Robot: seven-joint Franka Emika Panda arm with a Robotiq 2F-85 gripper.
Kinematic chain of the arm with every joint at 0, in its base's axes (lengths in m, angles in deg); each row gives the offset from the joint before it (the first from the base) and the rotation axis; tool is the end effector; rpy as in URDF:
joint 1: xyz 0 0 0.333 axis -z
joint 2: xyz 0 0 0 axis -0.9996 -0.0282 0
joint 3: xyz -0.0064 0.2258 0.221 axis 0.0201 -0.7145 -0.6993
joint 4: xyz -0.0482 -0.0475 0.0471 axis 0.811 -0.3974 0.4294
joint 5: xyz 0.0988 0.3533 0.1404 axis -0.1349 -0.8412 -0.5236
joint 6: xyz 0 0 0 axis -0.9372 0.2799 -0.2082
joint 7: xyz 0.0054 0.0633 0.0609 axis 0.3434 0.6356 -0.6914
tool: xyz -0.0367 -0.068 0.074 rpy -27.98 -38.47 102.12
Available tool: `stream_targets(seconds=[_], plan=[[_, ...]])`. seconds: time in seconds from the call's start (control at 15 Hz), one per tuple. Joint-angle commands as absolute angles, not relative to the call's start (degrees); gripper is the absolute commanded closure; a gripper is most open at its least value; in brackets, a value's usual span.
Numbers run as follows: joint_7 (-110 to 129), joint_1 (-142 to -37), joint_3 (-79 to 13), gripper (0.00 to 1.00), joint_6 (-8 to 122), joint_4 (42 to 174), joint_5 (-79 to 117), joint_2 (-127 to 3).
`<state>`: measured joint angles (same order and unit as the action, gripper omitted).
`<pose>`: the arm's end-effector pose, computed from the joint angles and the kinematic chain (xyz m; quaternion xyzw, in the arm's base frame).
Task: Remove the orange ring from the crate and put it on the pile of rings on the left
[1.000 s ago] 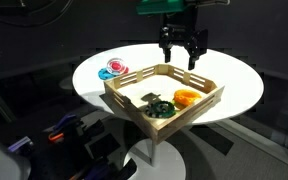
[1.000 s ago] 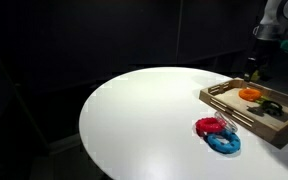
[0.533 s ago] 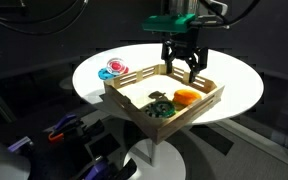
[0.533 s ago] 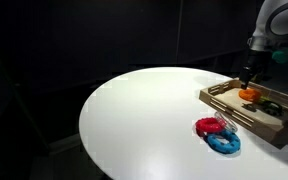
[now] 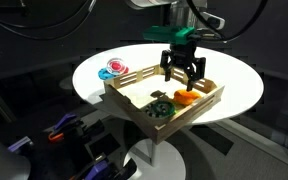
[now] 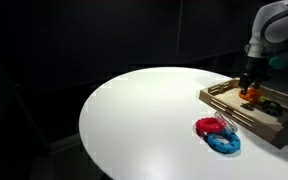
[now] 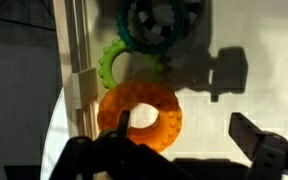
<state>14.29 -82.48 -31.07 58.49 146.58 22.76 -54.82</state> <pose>0.5080 -0.1073 0.2748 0.9966 -0.0548 -0.0450 0.0422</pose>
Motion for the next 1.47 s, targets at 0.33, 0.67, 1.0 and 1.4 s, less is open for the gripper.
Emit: stream_targets(seconds=[0.33, 0.67, 1.0, 1.4], plan=[[14.10, -83.29, -31.06, 0.00, 58.05, 143.34, 23.77, -58.34], [13.68, -83.75, -30.96, 0.26, 57.57, 141.79, 24.46, -59.98], [13.49, -83.97, -30.91, 0.67, 56.86, 140.86, 24.52, -60.49], [14.61, -84.13, -31.68, 0.92, 54.58, 141.43, 23.06, -57.34]])
